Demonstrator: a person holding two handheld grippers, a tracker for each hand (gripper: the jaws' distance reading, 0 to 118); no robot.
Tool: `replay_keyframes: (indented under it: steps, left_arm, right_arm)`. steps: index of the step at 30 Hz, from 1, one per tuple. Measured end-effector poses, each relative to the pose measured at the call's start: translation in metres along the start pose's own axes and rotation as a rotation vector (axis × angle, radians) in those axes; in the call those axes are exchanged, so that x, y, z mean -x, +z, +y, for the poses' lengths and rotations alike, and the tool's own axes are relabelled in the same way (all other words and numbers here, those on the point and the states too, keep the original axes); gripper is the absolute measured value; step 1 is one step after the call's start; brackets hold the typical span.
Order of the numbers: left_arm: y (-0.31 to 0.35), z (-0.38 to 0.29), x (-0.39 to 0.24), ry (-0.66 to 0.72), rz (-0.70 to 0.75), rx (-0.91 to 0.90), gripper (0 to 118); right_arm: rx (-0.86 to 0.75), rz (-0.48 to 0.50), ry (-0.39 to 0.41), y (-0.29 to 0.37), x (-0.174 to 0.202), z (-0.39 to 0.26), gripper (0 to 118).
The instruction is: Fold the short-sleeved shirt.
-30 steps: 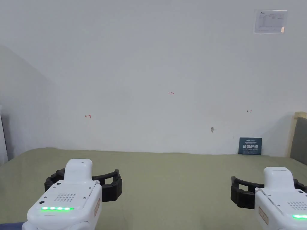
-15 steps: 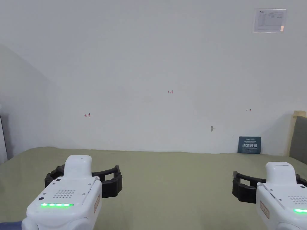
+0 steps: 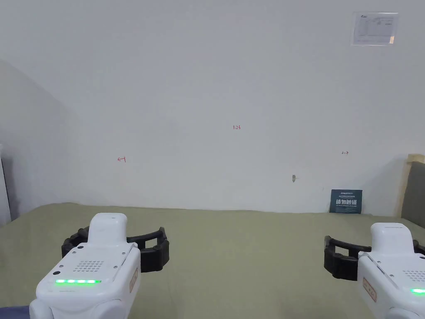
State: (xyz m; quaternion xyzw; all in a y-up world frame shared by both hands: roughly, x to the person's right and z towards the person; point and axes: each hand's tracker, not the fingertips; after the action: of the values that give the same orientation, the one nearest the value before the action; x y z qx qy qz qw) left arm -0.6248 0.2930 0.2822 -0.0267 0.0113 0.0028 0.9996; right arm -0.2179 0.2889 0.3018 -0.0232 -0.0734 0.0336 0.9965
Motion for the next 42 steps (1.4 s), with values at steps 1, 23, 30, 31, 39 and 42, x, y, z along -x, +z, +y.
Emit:
replay_keyframes:
  steps: [1, 23, 30, 31, 39, 42]
  left_arm:
    - [0.0014, 0.0011, -0.0007, 0.0, 0.001, 0.001, 118]
    - [0.0007, -0.0027, 0.0018, 0.008, -0.001, -0.003, 118]
    - [0.0038, -0.008, 0.0051, 0.05, -0.026, -0.015, 118]
    - [0.0036, -0.008, 0.0052, 0.053, -0.026, -0.015, 118]
    - [0.0045, -0.0036, 0.0062, 0.064, -0.046, -0.021, 118]
    - [0.0065, -0.0021, 0.0055, 0.066, -0.041, -0.028, 118]
  right_arm:
    - [0.0, -0.001, 0.002, 0.0002, 0.0003, 0.0006, 118]
    - [0.001, 0.014, 0.007, 0.0008, -0.0001, -0.0013, 118]
    - [0.011, 0.022, 0.006, 0.0029, 0.0002, -0.0057, 118]
    - [0.013, 0.021, 0.007, 0.0032, 0.0007, -0.0062, 118]
    - [0.01, 0.009, -0.005, 0.0074, 0.002, -0.0048, 118]
    - [0.01, 0.009, -0.013, 0.006, 0.0008, -0.0049, 118]
